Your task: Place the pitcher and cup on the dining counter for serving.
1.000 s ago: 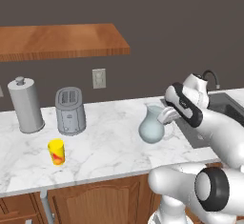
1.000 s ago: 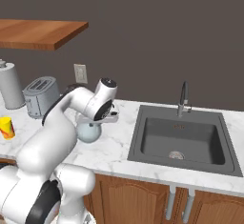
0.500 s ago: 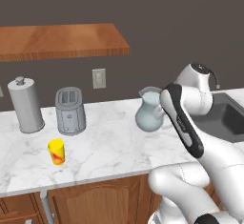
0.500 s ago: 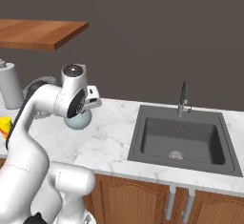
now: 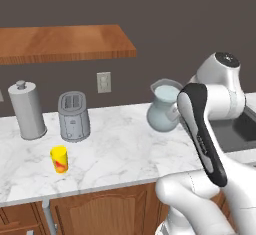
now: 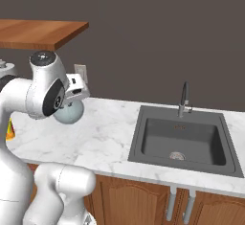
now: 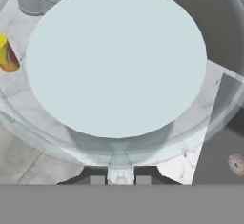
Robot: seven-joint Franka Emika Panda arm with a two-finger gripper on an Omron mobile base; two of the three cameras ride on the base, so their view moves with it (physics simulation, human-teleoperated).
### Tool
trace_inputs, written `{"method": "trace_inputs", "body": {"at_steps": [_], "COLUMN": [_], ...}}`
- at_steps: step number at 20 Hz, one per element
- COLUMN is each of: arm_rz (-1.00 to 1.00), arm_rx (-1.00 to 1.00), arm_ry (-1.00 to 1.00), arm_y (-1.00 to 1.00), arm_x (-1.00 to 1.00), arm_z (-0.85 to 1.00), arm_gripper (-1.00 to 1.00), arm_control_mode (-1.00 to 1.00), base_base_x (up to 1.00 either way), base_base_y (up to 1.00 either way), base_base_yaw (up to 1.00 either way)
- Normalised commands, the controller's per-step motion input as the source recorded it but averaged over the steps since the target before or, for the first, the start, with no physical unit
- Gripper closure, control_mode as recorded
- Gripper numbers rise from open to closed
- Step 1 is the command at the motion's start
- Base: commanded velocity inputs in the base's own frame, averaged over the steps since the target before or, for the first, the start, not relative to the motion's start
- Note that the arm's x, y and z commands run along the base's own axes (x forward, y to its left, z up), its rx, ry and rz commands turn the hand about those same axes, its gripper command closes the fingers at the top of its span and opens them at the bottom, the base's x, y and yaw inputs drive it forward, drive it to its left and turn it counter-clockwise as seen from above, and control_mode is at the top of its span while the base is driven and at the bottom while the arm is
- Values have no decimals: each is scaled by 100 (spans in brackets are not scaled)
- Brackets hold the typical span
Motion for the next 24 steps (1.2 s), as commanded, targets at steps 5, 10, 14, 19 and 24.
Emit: {"method": "trace_inputs", "body": {"at_steps": [5, 10, 14, 19, 24], "arm_rz": [0, 0, 0, 0, 0], "arm_rx": [0, 0, 0, 0, 0], "arm_ry": [8, 0, 0, 0, 0], "arm_y": [0, 0, 0, 0, 0], "arm_x": [-2, -7, 0, 0, 0], "arm_z": [18, 0, 0, 0, 0], "arm_gripper": [100, 100, 100, 100, 100], "arm_control_mode": [-100, 100, 100, 100, 100], "base_base_x": [0, -31, -72, -65, -45], "base_base_y": [0, -2, 0, 0, 0], "base_base_yaw": [0, 3, 30, 70, 97]}}
